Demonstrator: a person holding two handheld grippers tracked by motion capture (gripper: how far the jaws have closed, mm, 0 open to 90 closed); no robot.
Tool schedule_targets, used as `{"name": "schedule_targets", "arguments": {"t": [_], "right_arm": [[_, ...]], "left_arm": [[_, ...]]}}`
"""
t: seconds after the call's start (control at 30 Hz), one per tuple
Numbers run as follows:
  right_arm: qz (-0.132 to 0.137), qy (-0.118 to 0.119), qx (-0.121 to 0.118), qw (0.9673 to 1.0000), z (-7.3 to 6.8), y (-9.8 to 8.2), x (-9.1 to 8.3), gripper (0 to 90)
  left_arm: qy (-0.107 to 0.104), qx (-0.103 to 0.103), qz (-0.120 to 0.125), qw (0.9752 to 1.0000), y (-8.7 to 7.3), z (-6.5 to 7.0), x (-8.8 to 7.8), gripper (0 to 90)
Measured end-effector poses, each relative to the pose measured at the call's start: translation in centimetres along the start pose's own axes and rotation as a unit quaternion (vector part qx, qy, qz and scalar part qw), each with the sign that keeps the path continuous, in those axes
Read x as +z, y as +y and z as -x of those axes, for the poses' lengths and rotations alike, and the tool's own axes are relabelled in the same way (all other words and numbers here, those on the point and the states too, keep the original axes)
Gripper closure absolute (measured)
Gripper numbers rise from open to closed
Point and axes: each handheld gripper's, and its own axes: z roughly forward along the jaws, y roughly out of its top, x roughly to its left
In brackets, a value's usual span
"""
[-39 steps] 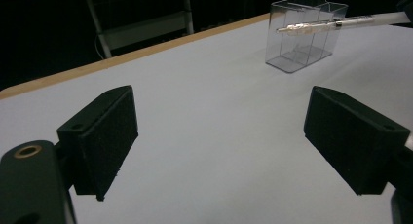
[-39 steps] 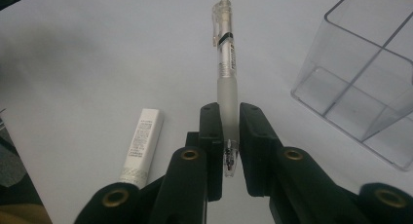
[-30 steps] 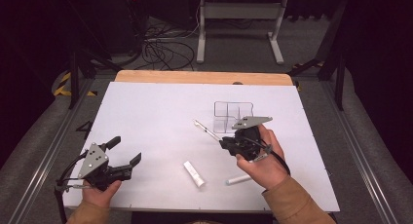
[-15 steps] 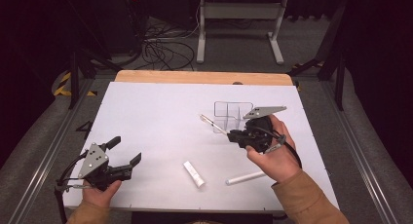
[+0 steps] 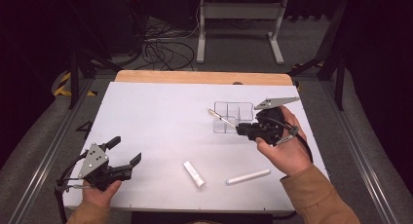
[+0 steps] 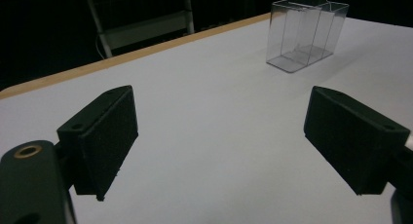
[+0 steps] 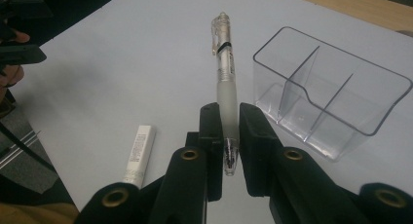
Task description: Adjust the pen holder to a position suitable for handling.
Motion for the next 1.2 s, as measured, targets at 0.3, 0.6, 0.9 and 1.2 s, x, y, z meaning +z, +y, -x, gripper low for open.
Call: {"name": "schedule_targets", "arguments": {"t": [0.3,0.6,0.9,1.2], "right_arm": [[-0.002,-0.009,-0.001,1.0000,0.9,0.6,-0.7,81.3],[-0.004,-0.020,0.001,0.9998,1.8,1.3,-1.2,81.3],[-0.015,-0.033,0.010,0.9993,2.9,2.1,-1.5,81.3],[-0.025,-0.033,0.013,0.9991,3.4,2.7,-1.3,81.3]], "left_arm": [[0.001,-0.001,0.000,1.0000,0.0,0.0,0.0,13.3],[0.000,0.000,0.000,1.0000,0.0,0.0,0.0,13.4],[0.000,0.000,0.000,1.0000,0.0,0.0,0.0,13.4],[0.000,0.000,0.000,1.0000,0.0,0.0,0.0,13.4]]}}
